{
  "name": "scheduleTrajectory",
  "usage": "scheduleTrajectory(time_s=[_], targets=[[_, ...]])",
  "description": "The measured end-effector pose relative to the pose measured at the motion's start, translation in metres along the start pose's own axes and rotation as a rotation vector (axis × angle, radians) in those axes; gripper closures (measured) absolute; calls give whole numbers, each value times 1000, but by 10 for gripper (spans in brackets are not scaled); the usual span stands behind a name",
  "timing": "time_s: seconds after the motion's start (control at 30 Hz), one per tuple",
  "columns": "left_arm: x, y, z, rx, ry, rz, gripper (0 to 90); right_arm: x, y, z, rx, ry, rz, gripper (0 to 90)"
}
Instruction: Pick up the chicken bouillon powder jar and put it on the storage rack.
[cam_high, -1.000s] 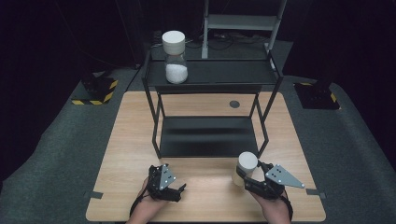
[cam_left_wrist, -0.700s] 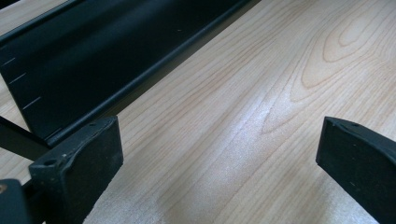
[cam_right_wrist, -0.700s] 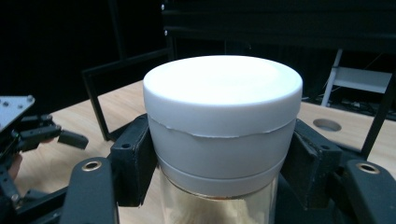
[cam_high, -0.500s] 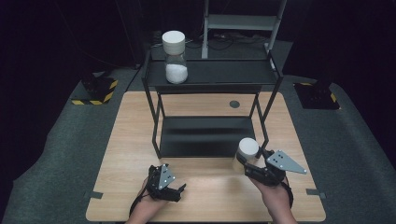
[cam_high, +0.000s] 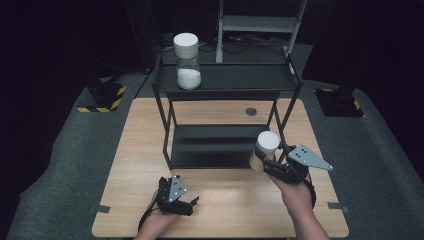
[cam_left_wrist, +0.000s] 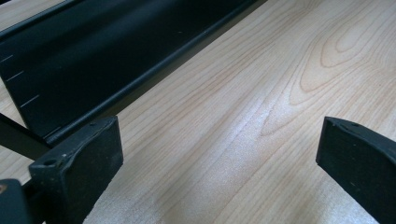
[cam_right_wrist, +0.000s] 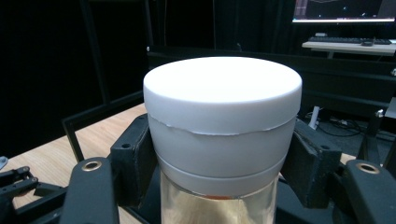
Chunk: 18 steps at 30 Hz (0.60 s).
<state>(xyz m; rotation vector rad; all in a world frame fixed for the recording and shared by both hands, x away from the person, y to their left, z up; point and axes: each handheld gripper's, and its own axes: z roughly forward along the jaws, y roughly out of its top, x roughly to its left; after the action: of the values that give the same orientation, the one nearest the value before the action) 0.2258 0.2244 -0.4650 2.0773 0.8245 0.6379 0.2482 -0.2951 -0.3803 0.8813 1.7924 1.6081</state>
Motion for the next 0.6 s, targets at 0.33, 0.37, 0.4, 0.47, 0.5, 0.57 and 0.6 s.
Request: scheduleTrajectory(time_s=[0.33,0.37,0.4,0.47,0.5,0.57,0.6], targets=[[1,0,0,-2,-3,-4,8,-6,14,5,-20,-17,-3,335],[1,0,0,-2,-4,-5,8,-6,16,6,-21,-17,-6,335],[2,-1,0,-3,-5,-7,8,-7,17,6,-23,-18,-7,335],[2,-1,0,-4,-7,-10,8,-8,21,7,-28,-17,-8,335],[3,-1,0,-5,-9,-13,8,-8,23,8,-30,-17,-8,335],[3,-1,0,-7,-10,-16,9,-9,27,9,-36,-17,-13,335],[3,-1,0,-7,-11,-16,9,-10,28,9,-38,-16,-17,335]])
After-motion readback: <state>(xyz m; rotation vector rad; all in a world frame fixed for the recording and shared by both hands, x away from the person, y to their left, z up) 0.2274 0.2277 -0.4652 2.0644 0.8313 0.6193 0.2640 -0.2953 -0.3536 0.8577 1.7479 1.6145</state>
